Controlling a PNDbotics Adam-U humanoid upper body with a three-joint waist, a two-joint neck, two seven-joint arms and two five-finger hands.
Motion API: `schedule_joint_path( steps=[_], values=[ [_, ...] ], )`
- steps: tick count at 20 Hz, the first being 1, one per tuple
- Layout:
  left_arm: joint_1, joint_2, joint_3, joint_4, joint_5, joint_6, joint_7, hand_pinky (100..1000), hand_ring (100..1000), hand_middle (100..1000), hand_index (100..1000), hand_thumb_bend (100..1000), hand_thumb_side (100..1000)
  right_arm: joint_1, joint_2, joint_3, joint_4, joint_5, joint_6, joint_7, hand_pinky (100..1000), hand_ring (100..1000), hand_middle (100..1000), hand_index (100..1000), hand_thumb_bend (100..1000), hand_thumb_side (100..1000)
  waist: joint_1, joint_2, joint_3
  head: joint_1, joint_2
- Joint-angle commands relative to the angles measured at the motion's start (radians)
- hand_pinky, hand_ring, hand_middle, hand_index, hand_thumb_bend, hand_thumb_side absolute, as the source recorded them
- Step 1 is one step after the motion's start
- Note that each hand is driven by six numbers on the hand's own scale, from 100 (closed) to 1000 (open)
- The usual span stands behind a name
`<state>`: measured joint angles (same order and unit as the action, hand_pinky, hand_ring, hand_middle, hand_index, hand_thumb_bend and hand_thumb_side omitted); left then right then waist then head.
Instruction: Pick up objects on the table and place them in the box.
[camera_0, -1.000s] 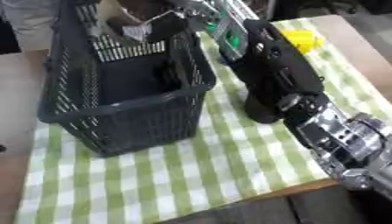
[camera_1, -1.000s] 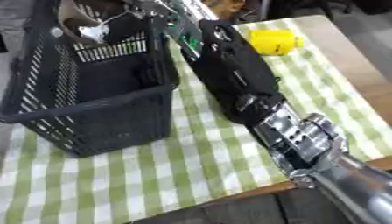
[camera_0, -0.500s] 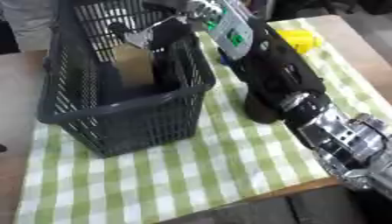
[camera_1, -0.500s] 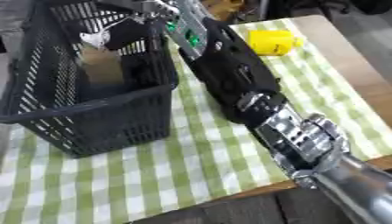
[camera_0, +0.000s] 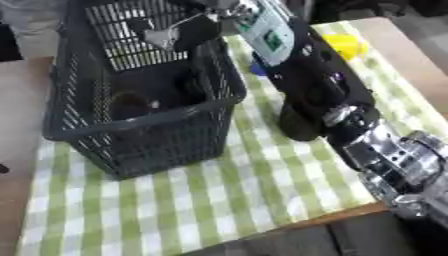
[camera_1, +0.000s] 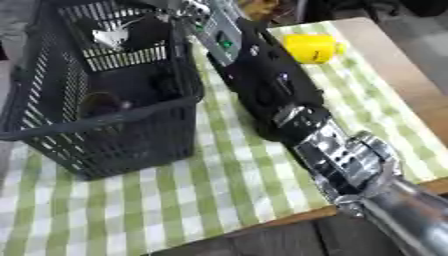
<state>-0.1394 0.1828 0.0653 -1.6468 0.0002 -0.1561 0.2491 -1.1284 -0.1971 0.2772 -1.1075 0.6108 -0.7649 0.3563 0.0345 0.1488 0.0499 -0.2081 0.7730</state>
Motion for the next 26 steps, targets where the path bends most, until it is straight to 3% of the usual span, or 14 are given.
schedule_joint_path(
  steps=[1,2,3,4,8,13,14,16,21,26],
  values=[
    [-0.006,0.012,0.005,-0.014,0.001,-0.002,0.002,359,819,735,761,438,916,-0.019,-0.017,-0.019,-0.033,0.023,-0.053,0.021,1000,1000,999,1000,100,536,-0.013,-0.027,0.0,0.001,-0.003],
    [-0.006,0.012,0.005,-0.014,0.001,-0.002,0.002,359,819,735,761,438,916,-0.018,-0.019,-0.022,-0.037,0.03,-0.047,0.006,1000,990,989,1000,100,481,-0.013,-0.027,-0.001,0.001,-0.003],
    [-0.006,0.012,0.005,-0.014,0.001,-0.002,0.002,359,819,735,761,438,916,-0.017,-0.022,-0.027,-0.043,0.039,-0.039,-0.014,1000,990,989,1000,100,481,-0.012,-0.028,-0.002,0.001,-0.003],
    [-0.006,0.012,0.005,-0.014,0.001,-0.002,0.002,359,819,735,761,437,916,-0.015,-0.024,-0.035,-0.049,0.05,-0.027,-0.037,1000,962,968,1000,100,396,-0.012,-0.028,-0.004,0.001,-0.003],
    [-0.005,0.011,0.007,-0.014,0.001,-0.002,0.003,359,819,735,761,435,916,-0.002,-0.038,-0.067,-0.071,0.113,0.068,-0.183,952,928,939,986,100,322,-0.01,-0.027,-0.011,0.004,-0.003],
    [-0.005,0.011,0.009,-0.014,0.0,-0.002,0.006,360,819,734,761,432,916,0.039,-0.06,-0.12,-0.072,0.2,0.259,-0.373,805,853,865,944,100,272,-0.007,-0.027,-0.019,0.009,-0.003],
    [-0.005,0.011,0.01,-0.014,0.0,-0.001,0.007,359,819,734,760,431,916,0.049,-0.065,-0.127,-0.073,0.208,0.295,-0.4,750,825,839,928,100,216,-0.007,-0.027,-0.021,0.011,-0.003],
    [-0.005,0.011,0.012,-0.014,-0.001,-0.001,0.009,360,818,734,760,430,916,0.07,-0.079,-0.142,-0.082,0.215,0.367,-0.447,703,799,815,916,100,189,-0.007,-0.026,-0.025,0.015,-0.003],
    [-0.006,0.011,0.018,-0.016,-0.003,-0.001,0.017,360,818,734,760,428,917,0.167,-0.127,-0.197,-0.144,0.173,0.491,-0.495,634,754,760,888,100,238,-0.004,-0.02,-0.038,0.03,-0.003],
    [-0.008,0.01,0.023,-0.018,-0.005,-0.002,0.023,360,817,733,760,429,918,0.287,-0.177,-0.259,-0.231,0.064,0.522,-0.45,493,699,696,854,100,439,-0.005,-0.012,-0.05,0.043,-0.003]
  ],
)
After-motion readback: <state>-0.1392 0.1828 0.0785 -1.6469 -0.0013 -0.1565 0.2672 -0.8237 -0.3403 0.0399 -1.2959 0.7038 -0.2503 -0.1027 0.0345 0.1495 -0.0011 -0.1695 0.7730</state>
